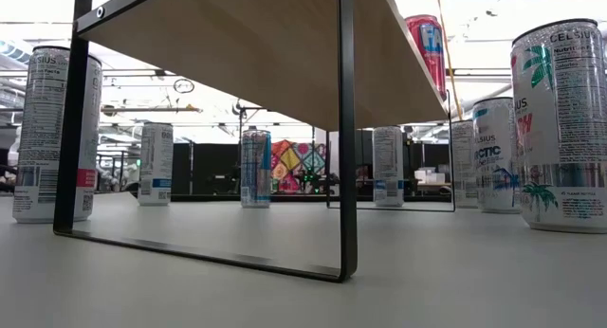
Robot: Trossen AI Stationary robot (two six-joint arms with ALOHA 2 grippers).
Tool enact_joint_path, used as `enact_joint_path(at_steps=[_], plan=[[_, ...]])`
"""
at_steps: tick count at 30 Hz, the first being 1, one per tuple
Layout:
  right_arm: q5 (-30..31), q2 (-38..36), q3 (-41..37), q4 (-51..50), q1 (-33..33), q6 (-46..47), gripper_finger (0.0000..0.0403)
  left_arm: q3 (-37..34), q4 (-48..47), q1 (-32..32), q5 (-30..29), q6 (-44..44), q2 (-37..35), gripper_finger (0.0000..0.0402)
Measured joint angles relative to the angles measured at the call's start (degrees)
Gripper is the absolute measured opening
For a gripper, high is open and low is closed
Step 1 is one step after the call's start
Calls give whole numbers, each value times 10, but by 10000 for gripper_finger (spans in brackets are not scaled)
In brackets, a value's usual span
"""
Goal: Place canned beverage on shelf
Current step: Put the red soda can on the shelf aligned with the other red soda cans
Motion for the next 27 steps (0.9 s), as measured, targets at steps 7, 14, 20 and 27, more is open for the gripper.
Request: enact_joint_path(at_steps=[7,14,20,27], plan=[[3,0,0,6,-1,-7,274,0,0,0,-25,-18,0,339],[-1,-2,0,12,-13,-13,266,0,9,1,-55,-63,0,392],[-2,-9,0,14,-22,-19,268,0,9,-2,-66,-138,-1,396],[-2,-34,0,20,-28,-36,268,0,29,-8,-82,-237,-17,400]])
